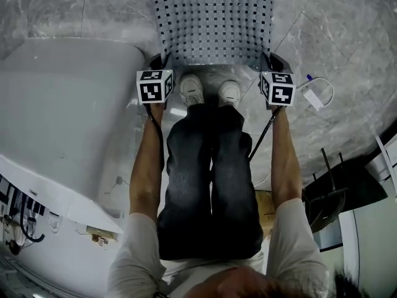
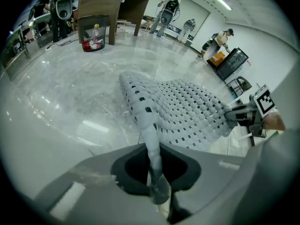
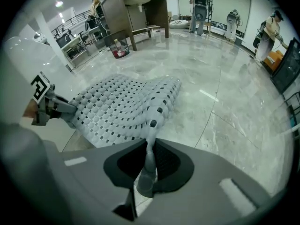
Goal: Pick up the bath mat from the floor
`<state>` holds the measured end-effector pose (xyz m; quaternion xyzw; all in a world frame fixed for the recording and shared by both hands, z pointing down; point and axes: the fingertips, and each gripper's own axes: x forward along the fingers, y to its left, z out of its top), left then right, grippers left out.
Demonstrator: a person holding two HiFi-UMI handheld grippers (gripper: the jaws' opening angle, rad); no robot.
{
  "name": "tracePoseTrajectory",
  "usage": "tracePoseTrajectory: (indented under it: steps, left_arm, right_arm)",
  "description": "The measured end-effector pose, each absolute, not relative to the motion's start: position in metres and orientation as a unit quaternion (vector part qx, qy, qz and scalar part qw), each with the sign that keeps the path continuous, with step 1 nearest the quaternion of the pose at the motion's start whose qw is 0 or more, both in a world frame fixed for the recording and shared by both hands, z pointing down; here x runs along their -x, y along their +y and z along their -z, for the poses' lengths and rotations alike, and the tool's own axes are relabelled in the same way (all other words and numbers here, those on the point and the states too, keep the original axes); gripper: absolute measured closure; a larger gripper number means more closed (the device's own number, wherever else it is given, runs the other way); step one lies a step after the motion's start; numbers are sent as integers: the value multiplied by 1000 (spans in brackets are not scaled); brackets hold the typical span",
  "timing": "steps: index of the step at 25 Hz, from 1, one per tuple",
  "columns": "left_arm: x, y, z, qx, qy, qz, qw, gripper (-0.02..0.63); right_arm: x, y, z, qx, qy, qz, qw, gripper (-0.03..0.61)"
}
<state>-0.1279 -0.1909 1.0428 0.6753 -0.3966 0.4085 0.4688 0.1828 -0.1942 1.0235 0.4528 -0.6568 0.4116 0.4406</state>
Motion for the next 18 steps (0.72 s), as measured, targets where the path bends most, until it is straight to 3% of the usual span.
tracePoseTrajectory:
  steps: [18]
  left_arm:
    - [123,-176,-942,-683,-397,-401,463,575]
  right_arm:
    - [-184,-178,-922,-444,-672,-390,445,546]
